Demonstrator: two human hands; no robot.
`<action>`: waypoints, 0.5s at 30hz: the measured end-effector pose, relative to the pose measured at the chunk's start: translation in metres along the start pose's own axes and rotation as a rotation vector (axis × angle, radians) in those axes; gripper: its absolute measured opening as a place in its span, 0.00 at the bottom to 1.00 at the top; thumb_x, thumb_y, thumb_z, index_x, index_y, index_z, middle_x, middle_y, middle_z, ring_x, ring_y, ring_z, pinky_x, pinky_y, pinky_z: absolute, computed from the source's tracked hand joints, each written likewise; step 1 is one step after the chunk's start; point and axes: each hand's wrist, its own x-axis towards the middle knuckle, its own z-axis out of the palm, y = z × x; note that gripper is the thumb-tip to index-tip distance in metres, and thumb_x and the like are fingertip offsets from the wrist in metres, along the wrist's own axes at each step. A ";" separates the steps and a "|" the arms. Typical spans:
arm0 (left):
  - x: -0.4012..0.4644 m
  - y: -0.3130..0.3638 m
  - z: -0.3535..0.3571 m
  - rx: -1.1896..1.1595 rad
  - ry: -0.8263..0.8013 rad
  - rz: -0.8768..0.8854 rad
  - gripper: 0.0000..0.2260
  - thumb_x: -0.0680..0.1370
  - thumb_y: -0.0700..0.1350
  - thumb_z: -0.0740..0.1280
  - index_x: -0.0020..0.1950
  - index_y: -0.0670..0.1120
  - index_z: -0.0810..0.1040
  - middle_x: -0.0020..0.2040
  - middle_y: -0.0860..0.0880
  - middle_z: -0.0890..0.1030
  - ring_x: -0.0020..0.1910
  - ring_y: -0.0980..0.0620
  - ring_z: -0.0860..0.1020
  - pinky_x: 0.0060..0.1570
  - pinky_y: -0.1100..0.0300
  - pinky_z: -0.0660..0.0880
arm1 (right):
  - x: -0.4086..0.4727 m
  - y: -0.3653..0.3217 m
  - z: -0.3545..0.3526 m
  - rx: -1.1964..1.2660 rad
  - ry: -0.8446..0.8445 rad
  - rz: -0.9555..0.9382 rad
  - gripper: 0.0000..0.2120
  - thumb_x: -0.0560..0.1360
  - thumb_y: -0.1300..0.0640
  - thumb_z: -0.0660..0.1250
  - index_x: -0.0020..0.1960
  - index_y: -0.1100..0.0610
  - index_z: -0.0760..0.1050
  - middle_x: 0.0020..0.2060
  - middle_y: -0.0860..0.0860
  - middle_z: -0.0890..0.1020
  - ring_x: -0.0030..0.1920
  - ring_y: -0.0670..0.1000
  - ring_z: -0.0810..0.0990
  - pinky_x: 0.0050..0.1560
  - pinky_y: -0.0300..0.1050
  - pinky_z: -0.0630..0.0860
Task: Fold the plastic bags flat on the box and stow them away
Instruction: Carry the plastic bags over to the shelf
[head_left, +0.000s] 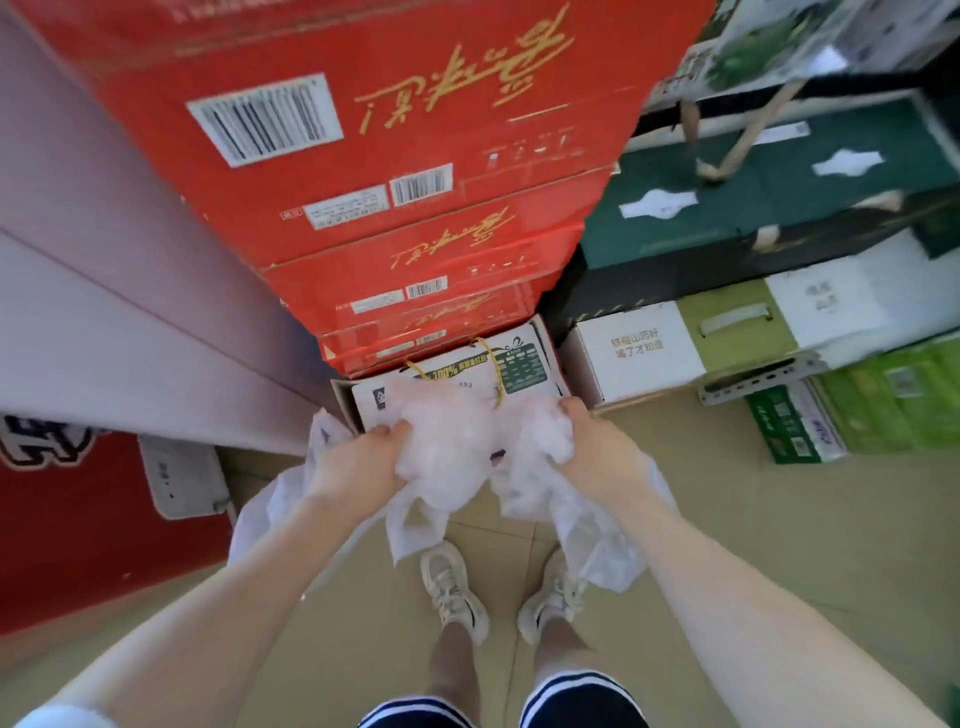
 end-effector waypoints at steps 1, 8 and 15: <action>-0.001 0.011 -0.014 0.056 0.043 0.064 0.14 0.76 0.48 0.59 0.60 0.46 0.66 0.53 0.46 0.76 0.49 0.44 0.79 0.40 0.52 0.75 | -0.013 0.013 -0.014 0.011 0.008 0.029 0.25 0.72 0.58 0.62 0.67 0.54 0.60 0.52 0.57 0.80 0.51 0.62 0.79 0.47 0.52 0.76; 0.009 0.134 -0.096 0.443 0.147 0.499 0.14 0.74 0.42 0.60 0.59 0.44 0.66 0.42 0.47 0.73 0.34 0.46 0.72 0.25 0.58 0.61 | -0.104 0.107 -0.114 0.032 0.142 0.206 0.23 0.71 0.52 0.64 0.63 0.52 0.62 0.50 0.52 0.79 0.48 0.60 0.78 0.38 0.48 0.70; 0.018 0.344 -0.103 0.385 0.188 0.603 0.16 0.74 0.48 0.61 0.60 0.44 0.71 0.46 0.43 0.80 0.46 0.42 0.81 0.44 0.50 0.77 | -0.205 0.238 -0.142 0.251 0.366 0.592 0.26 0.68 0.42 0.67 0.60 0.51 0.64 0.53 0.52 0.80 0.53 0.59 0.78 0.47 0.52 0.75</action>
